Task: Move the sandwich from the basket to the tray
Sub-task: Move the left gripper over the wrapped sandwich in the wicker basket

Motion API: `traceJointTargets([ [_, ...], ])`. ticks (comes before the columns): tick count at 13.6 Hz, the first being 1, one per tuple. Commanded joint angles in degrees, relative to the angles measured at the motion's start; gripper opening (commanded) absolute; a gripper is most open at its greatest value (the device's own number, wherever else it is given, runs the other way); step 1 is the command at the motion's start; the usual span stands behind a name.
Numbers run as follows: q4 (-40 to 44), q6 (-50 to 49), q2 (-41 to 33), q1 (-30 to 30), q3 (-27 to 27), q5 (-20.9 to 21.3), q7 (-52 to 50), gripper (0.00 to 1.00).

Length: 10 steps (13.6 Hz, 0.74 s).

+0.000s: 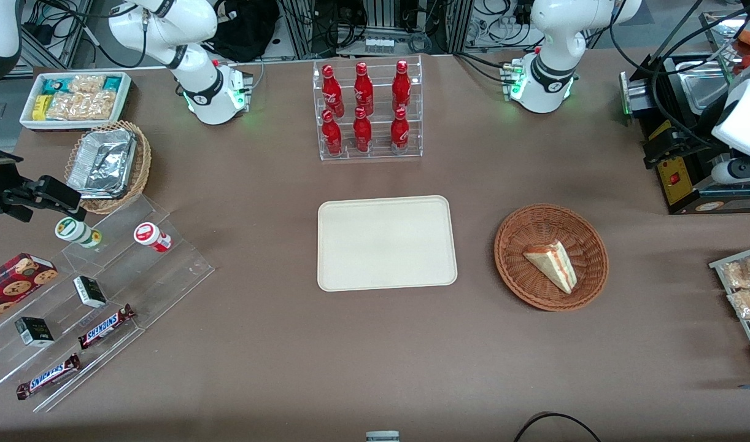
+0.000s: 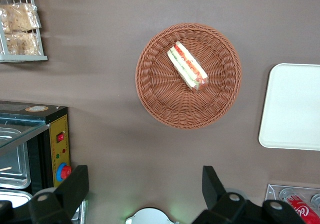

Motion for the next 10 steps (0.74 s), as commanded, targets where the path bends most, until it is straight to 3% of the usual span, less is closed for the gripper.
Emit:
traceJointTargets([
  [1,1.11,-0.90,0.10,-0.28,0.19,-0.56,0.80,1.00],
  [5,-1.34,-0.29,1.24,-0.46,-0.16,-0.56,0.18,1.00],
  [10,-12.49,10.94,1.50,-0.46,-1.66,-0.82,-0.08,1.00],
])
